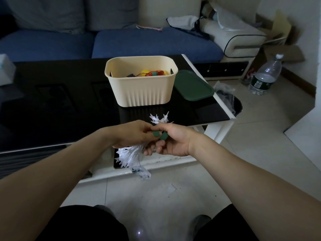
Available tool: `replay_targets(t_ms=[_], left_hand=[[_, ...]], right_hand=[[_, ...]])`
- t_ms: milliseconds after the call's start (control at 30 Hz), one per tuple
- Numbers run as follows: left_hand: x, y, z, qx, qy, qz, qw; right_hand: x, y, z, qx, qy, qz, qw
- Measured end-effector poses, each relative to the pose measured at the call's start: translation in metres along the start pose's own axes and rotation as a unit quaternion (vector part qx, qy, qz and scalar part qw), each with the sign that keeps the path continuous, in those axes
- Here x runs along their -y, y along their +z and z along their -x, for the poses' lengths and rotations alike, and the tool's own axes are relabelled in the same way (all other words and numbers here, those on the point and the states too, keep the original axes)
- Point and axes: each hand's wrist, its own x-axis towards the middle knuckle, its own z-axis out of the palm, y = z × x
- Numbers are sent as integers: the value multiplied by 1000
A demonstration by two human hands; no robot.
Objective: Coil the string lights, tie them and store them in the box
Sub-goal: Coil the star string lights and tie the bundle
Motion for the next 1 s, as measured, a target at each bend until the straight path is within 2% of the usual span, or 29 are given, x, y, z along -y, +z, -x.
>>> replay_targets(t_ms=[100, 267, 333, 500, 700, 1000], left_hand=[[-1, -1, 4, 18, 17, -11, 1000], [-3, -1, 1, 46, -3, 141, 989], [-5, 1, -2, 20, -4, 145, 989], [-2, 9, -9, -109, 25, -7, 994], [3, 7, -23, -216, 58, -146, 964], [7, 5, -30, -249, 47, -236, 938]], right_hand=[[2, 0, 4, -1, -8, 22, 1000], [5, -6, 5, -42, -24, -3, 999], [6, -10, 5, -61, -36, 9, 997], [3, -17, 9, -106, -68, 57, 990], [0, -22, 8, -127, -115, 72, 983], [2, -19, 11, -149, -184, 214, 948]])
